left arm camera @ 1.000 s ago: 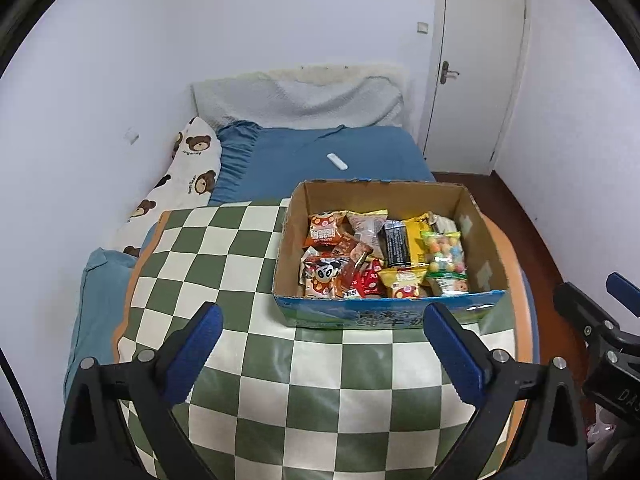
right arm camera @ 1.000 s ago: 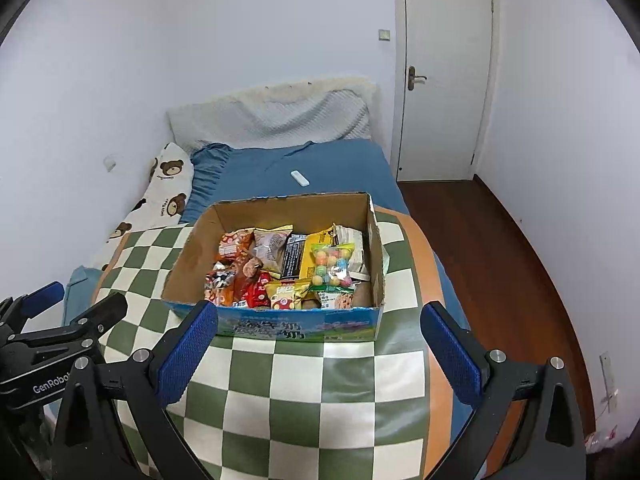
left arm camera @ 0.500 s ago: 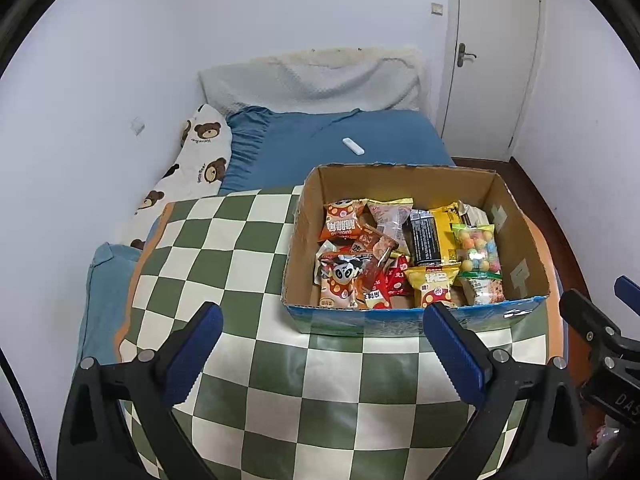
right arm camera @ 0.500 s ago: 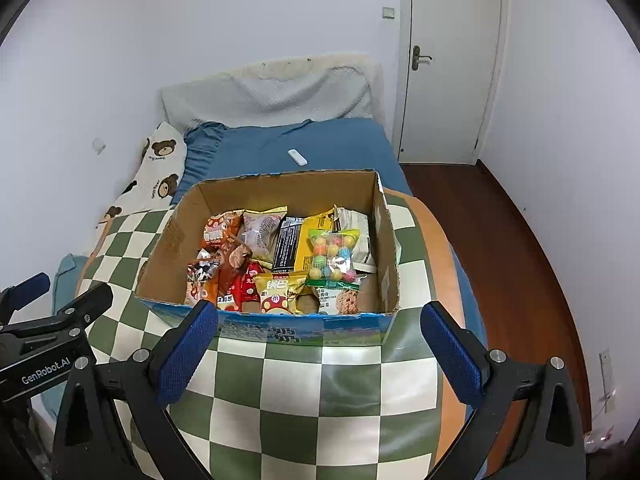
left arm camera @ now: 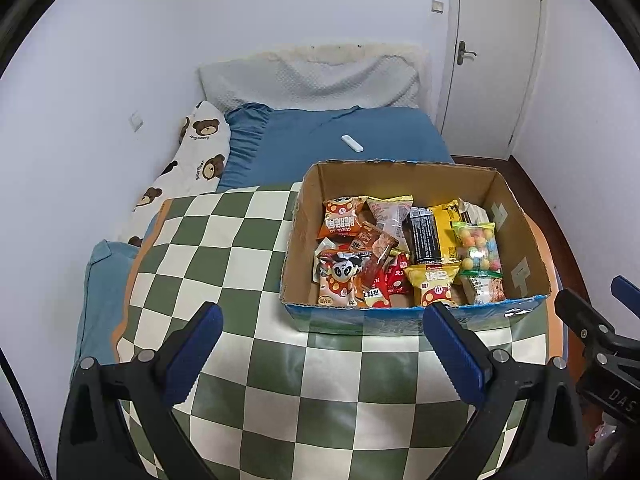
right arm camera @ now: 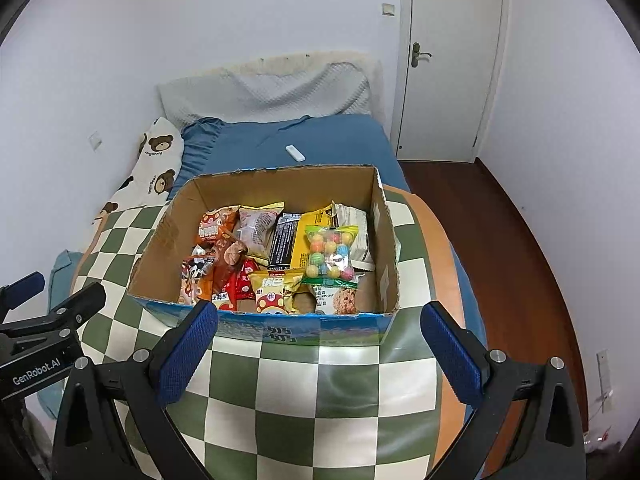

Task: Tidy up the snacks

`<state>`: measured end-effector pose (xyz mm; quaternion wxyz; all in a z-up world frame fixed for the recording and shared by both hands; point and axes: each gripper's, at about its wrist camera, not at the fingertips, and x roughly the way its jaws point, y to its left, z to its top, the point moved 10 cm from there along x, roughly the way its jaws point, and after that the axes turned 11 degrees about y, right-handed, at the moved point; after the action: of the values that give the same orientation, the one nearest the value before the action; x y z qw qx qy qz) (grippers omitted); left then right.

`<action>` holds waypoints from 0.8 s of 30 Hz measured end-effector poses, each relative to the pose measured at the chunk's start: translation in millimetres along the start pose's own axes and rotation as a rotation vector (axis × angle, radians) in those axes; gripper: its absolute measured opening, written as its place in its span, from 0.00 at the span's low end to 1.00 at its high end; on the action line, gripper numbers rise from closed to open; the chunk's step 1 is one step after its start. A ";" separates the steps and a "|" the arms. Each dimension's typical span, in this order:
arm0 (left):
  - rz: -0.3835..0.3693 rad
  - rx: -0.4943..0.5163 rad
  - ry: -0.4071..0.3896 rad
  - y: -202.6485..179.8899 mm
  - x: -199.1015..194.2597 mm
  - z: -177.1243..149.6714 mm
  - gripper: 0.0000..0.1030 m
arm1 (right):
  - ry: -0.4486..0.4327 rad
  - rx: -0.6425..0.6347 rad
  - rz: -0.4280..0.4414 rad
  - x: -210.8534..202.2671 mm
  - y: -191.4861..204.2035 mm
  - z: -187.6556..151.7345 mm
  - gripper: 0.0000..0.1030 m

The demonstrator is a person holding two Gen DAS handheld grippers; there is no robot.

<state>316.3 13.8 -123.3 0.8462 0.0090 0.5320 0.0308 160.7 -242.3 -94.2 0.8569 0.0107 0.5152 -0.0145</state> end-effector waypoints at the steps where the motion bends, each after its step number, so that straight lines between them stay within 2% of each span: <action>1: 0.001 0.001 -0.002 0.0 -0.9 0.0 1.00 | -0.002 0.000 -0.001 -0.5 0.2 0.3 1.00; 24: -0.008 0.003 -0.008 -0.1 -7.3 1.1 1.00 | -0.011 0.008 0.013 -5.7 -0.2 1.2 1.00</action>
<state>314.2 13.3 -116.2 0.8484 0.0083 0.5287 0.0266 159.1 -242.5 -88.6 0.8596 0.0173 0.5105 -0.0110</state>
